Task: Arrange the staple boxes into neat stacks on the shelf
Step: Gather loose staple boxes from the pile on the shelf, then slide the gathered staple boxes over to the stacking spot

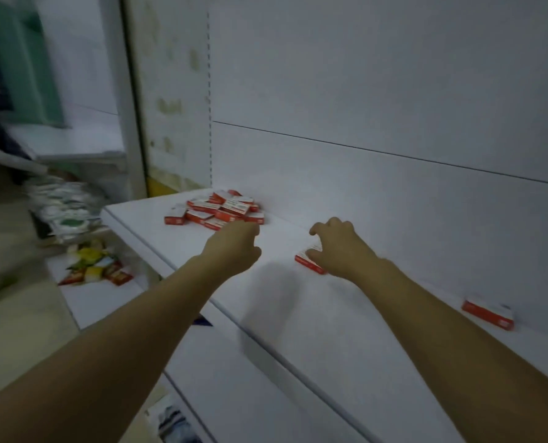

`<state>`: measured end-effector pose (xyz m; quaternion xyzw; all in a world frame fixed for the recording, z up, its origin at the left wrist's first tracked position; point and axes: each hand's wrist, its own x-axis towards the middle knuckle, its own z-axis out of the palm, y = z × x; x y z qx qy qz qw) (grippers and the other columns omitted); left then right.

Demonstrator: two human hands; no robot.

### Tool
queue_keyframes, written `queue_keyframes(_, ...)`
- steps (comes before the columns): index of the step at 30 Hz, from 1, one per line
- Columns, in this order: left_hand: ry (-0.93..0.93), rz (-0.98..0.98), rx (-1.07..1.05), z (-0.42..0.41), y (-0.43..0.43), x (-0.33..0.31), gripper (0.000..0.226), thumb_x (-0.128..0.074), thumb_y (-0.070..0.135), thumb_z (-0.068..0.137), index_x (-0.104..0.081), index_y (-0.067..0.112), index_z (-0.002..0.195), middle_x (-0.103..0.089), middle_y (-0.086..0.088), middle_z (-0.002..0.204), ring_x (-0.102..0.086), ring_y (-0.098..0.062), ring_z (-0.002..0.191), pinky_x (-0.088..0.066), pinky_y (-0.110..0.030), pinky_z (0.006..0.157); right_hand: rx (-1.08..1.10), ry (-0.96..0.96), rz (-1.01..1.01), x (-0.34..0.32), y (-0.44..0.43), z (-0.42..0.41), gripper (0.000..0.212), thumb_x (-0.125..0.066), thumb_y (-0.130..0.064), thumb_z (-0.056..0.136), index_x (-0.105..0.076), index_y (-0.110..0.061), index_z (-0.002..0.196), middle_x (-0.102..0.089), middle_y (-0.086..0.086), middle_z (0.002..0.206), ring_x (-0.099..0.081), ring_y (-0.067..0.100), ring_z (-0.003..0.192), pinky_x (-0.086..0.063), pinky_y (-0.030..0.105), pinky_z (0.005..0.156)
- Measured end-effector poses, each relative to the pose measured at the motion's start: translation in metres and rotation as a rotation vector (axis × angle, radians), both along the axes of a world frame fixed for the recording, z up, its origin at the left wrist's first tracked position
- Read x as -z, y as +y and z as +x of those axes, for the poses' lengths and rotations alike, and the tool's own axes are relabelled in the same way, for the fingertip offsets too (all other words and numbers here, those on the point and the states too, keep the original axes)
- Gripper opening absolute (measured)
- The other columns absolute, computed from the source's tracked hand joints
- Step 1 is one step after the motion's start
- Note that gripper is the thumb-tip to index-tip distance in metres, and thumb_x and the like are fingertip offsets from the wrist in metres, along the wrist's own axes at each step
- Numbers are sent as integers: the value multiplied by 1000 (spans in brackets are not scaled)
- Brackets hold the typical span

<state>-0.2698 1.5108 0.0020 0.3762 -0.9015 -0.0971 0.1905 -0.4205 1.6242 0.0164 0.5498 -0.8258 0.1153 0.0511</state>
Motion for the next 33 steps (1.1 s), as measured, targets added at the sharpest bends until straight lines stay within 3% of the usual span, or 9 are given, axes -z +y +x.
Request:
queue_keyframes(6, -11, 13, -141, 72, -61, -3, 42, -55, 21, 91, -49, 14, 132, -54, -7, 132, -52, -24, 118, -44, -34, 97, -73, 24, 25, -4, -69, 54, 49, -51, -35, 93, -41, -16, 136, -38, 13, 137, -33, 31, 126, -37, 38, 99)
queue_keyframes(16, -52, -1, -103, 137, -188, -4, 37, -53, 20, 92, -52, 11, 128, -57, -9, 126, -54, -24, 111, -45, -31, 91, 4, -23, 24, 0, -195, 112, 43, -52, -38, 90, -51, -17, 128, -47, 12, 125, -44, 30, 114, -44, 40, 93)
queue_keyframes(22, -22, 37, -54, 137, -258, 0, 40, -54, 20, 93, -49, 11, 132, -56, -9, 129, -55, -23, 111, -46, -28, 87, 73, 14, 80, 0, -249, 114, 50, -51, -36, 91, -42, -19, 137, -46, 13, 128, -44, 31, 117, -40, 41, 97)
queue_keyframes(33, -42, 14, 62, 75, -384, 15, 39, -53, 22, 92, -50, 13, 130, -56, -6, 128, -54, -22, 111, -48, -30, 90, 167, 9, 101, 2, -368, 59, 41, -48, -26, 93, -47, -12, 132, -47, 14, 128, -44, 30, 118, -42, 37, 92)
